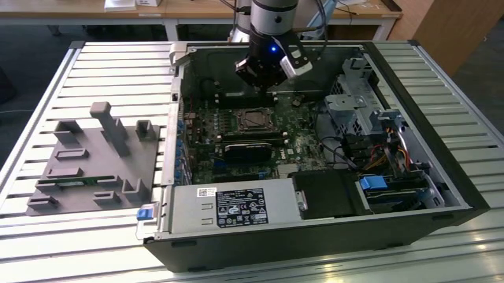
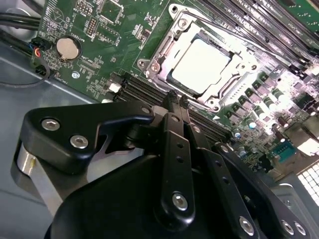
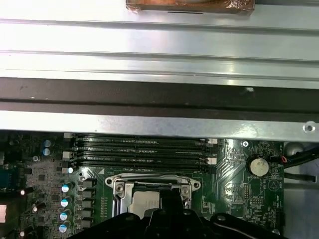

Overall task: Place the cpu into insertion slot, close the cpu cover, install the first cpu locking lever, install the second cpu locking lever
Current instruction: 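Install the second cpu locking lever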

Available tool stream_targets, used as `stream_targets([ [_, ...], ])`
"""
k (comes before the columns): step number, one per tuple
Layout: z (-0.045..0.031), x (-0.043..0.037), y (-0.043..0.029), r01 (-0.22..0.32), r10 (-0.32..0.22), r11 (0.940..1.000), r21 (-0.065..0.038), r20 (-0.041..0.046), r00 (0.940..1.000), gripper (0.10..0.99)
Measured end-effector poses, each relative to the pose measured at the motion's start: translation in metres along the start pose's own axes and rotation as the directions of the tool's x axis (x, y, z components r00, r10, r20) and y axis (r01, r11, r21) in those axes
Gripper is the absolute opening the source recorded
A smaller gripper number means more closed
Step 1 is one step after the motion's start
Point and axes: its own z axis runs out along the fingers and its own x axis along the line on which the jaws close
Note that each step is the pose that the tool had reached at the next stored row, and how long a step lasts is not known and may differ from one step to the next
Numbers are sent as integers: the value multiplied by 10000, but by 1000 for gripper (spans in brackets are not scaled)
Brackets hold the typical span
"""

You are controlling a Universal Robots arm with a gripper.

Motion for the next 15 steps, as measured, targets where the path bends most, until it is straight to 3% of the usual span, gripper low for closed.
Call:
stream_targets([
  [5,-3,1,-21,-1,1,10000,2,-1,10000,106],
  [15,-11,6,-136,-1,1,10000,1,-1,10000,106],
])
